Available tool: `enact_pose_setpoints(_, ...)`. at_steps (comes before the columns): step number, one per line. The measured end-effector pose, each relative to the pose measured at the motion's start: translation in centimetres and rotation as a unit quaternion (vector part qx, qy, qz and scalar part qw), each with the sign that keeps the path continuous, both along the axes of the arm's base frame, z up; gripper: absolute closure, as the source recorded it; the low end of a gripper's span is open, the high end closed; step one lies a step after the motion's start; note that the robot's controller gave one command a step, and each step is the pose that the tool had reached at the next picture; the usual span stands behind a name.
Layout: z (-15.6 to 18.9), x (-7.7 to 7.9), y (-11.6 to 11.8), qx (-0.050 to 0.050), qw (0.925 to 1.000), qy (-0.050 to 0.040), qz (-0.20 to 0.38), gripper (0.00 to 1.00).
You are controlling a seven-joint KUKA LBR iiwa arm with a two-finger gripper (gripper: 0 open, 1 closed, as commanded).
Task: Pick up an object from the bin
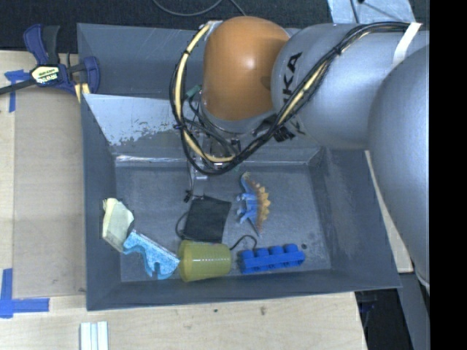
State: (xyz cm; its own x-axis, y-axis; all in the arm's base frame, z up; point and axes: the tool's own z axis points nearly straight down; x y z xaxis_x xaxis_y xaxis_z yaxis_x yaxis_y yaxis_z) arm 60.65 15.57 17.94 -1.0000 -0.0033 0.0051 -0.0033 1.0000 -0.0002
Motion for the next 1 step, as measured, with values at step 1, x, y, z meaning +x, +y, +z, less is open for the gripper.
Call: enact_pose_setpoints(1,0.52,0.15,-0.08,0.001,1.0,-0.0039,-0.001,0.0)
